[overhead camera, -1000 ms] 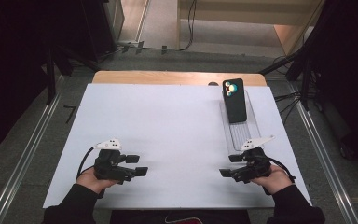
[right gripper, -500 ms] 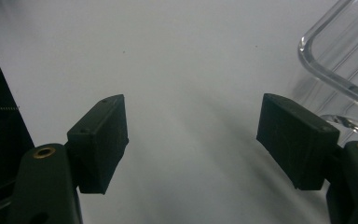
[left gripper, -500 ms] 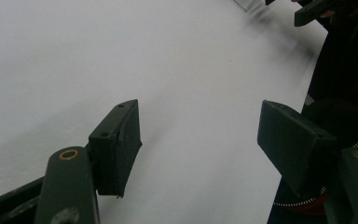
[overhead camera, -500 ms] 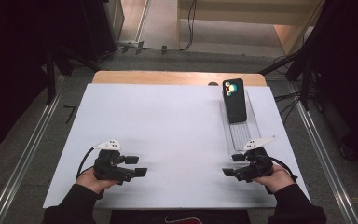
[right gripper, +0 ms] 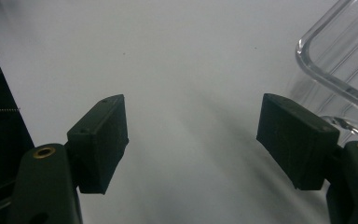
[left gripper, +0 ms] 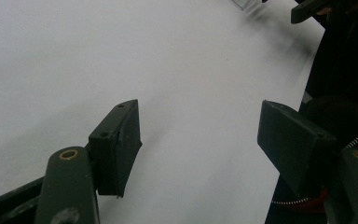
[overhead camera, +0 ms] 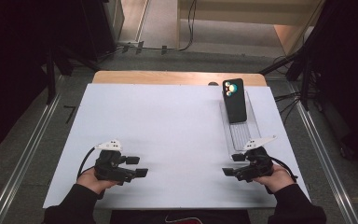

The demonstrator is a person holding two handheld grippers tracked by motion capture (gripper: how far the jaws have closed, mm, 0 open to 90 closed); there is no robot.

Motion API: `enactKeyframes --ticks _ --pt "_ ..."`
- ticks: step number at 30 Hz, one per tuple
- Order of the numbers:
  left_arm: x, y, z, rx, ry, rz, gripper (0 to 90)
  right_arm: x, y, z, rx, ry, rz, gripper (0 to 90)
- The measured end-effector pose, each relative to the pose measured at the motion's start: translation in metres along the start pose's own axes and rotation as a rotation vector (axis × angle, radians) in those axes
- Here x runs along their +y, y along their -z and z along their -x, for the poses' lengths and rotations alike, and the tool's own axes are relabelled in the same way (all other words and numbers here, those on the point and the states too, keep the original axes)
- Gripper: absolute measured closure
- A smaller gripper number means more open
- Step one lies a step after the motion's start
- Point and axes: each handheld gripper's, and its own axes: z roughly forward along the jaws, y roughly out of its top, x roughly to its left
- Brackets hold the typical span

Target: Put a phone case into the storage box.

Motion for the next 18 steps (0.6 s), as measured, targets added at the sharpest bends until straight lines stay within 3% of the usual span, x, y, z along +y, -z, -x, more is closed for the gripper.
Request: enactKeyframes --ticks 18 --pt "0.0001 -0.0006 0.0006 -0.001 -0.003 -0.007 30.2 0.0004 0.0001 -0.0005 -0.002 0.005 0.002 22.7"
